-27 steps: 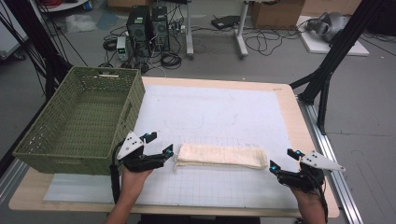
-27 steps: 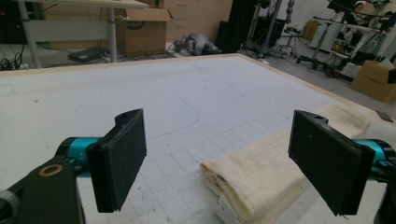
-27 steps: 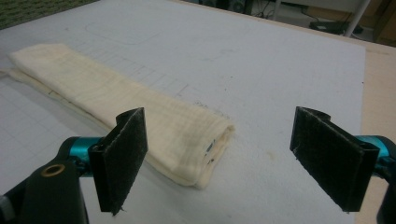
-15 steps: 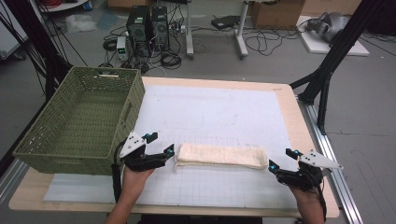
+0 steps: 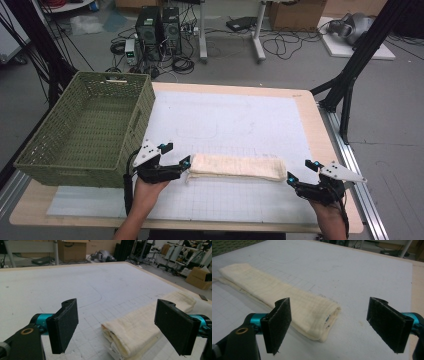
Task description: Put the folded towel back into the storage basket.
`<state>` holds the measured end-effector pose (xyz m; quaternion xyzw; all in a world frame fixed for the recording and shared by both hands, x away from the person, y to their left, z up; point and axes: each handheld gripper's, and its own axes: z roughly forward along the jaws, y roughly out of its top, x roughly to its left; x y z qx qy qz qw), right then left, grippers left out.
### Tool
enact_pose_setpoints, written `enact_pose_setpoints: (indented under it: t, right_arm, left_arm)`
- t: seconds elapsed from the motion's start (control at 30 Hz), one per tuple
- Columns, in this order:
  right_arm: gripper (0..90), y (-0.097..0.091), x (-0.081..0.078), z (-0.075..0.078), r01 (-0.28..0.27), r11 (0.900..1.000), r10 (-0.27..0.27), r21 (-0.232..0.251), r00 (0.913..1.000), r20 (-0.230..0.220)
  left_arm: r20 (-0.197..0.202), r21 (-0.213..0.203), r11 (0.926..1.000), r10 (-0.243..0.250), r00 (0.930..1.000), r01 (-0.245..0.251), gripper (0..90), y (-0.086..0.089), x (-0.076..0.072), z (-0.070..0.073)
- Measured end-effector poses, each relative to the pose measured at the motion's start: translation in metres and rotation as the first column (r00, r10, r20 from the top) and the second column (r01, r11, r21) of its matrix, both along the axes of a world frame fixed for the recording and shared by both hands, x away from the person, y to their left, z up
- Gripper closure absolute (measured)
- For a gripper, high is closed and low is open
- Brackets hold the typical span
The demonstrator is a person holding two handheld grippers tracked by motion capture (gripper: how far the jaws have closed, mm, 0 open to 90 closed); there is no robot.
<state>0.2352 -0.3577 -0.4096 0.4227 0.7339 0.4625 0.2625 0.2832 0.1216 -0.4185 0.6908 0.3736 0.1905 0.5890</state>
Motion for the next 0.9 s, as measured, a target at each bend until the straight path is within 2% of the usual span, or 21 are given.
enact_pose_setpoints:
  t: [0.27, 0.4, 0.43, 0.47, 0.5, 0.53, 0.57, 0.6, 0.63, 0.67, 0.8, 0.9]
  right_arm:
    - [18.5, 0.0, 0.001, -0.001, 0.003, 0.9999, -0.003, 0.011, 1.0, -0.005]
    - [18.6, 0.001, 0.002, -0.003, 0.001, 0.9999, -0.001, 0.015, 0.9999, -0.011]
    - [18.6, 0.001, 0.002, -0.003, 0.001, 0.9999, -0.001, 0.015, 0.9999, -0.011]
    - [18.6, 0.002, 0.003, -0.003, 0.003, 0.9998, -0.002, 0.018, 0.9999, -0.017]
    - [18.6, 0.002, 0.003, -0.003, 0.002, 0.9999, -0.001, 0.016, 0.9999, -0.015]
    - [18.6, 0.002, 0.003, -0.003, 0.001, 0.9999, -0.001, 0.017, 0.9999, -0.014]
    - [18.6, 0.003, 0.003, -0.003, 0.0, 0.9999, 0.0, 0.014, 0.9998, -0.018]
    - [18.6, 0.003, 0.003, -0.003, -0.001, 1.0, 0.001, 0.009, 0.9998, -0.018]
    - [18.7, 0.003, 0.003, -0.004, 0.0, 1.0, 0.0, 0.009, 0.9998, -0.018]
    - [18.6, 0.003, 0.003, -0.004, 0.002, 0.9999, -0.002, 0.011, 0.9998, -0.019]
    - [18.7, 0.002, 0.003, -0.004, 0.006, 0.9999, -0.006, 0.011, 0.9997, -0.024]
    - [18.7, 0.001, 0.002, -0.005, 0.003, 1.0, -0.003, 0.007, 0.9997, -0.025]
  left_arm:
    - [0.0, 0.009, 0.9999, -0.009, 1.0, 0.009, 19.8, -0.005, 0.0, 0.004]
    - [-0.04, 0.036, 0.9993, -0.008, 0.9992, 0.01, 20.3, -0.011, 0.007, -0.001]
    - [-0.04, 0.036, 0.9993, -0.008, 0.9992, 0.01, 20.7, -0.011, 0.007, -0.001]
    - [-0.081, 0.06, 0.9982, -0.001, 0.9967, 0.005, 21.4, -0.015, 0.013, -0.004]
    - [-0.102, 0.07, 0.9975, 0.005, 0.9948, 0.002, 21.6, -0.017, 0.015, -0.006]
    - [-0.102, 0.07, 0.9975, 0.005, 0.9948, 0.002, 22.7, -0.017, 0.015, -0.006]
    - [-0.163, 0.097, 0.9953, 0.016, 0.9865, 0.0, 25.3, -0.021, 0.019, -0.011]
    - [-0.204, 0.103, 0.9947, 0.023, 0.9788, -0.002, 28.8, -0.021, 0.02, -0.014]
    - [-0.235, 0.089, 0.996, 0.019, 0.9718, 0.002, 32.3, -0.02, 0.021, -0.016]
    - [-0.247, 0.088, 0.9961, 0.023, 0.9688, -0.002, 33.1, -0.02, 0.021, -0.018]
    - [-0.258, 0.098, 0.9951, 0.011, 0.9661, 0.014, 35.7, -0.024, 0.021, -0.02]
    - [-0.276, 0.126, 0.9913, -0.002, 0.9611, 0.038, 37.4, -0.031, 0.022, -0.023]
